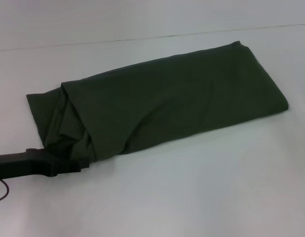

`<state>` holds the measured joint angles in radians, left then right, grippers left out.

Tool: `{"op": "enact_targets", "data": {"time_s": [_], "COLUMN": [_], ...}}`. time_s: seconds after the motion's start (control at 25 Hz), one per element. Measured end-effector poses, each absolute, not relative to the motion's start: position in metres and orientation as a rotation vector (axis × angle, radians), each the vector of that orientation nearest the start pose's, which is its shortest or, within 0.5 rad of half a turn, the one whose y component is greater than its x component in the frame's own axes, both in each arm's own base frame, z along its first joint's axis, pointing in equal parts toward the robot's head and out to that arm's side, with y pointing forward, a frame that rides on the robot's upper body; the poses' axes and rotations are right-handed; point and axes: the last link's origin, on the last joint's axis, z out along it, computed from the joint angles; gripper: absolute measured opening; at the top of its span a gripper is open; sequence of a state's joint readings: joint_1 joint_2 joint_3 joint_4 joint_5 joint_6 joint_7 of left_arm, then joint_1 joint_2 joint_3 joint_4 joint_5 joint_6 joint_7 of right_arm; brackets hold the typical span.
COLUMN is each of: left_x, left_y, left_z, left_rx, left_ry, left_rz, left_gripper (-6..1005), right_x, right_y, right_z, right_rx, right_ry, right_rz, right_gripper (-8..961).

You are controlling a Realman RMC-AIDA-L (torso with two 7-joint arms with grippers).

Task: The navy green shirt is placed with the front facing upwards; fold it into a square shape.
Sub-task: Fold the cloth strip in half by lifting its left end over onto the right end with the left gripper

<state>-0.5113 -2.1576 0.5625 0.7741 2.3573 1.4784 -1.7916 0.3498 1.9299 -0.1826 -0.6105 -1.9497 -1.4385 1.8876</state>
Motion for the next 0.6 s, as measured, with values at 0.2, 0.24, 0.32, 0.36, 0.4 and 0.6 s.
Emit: {"op": "enact_targets", "data": {"time_s": [0.2,0.24,0.32,0.36,0.4,0.6], "left_x": [-0.2957,-0.2953,-0.2935,-0.2924,-0.2915,-0.2888], "left_y": [0.3175,0.3177,0.3182,0.3185,0.3189,0.3216], "left_z": [-0.02,-0.0206,-0.0223,-0.0232,-0.024,-0.0249], "left_rx": [-2.591,-2.595,-2.608,-2.615,-2.621,-2.628], "left_ry": [-1.235,-1.233,-1.225,-1.22,-1.215,-1.199], "left_rz": [-0.38,-0.377,-0.368,-0.364,-0.358,-0.352], "left_gripper": [900,900,900,900,900,883], "right_x": [0.3873,0.3874,0.3876,0.3876,0.3875,0.3877], "right_y": [0.2971,0.297,0.2967,0.2967,0.2967,0.2962], "right_z": [0.1326,0.1327,0.1327,0.1327,0.1327,0.1327], "right_rx": [-1.734,-1.733,-1.733,-1.733,-1.733,-1.733], "right_ry": [1.414,1.414,1.414,1.414,1.414,1.414], "right_rz": [1.001,1.001,1.001,1.002,1.002,1.002], "right_gripper": [851,851,851,851,851,851]}}
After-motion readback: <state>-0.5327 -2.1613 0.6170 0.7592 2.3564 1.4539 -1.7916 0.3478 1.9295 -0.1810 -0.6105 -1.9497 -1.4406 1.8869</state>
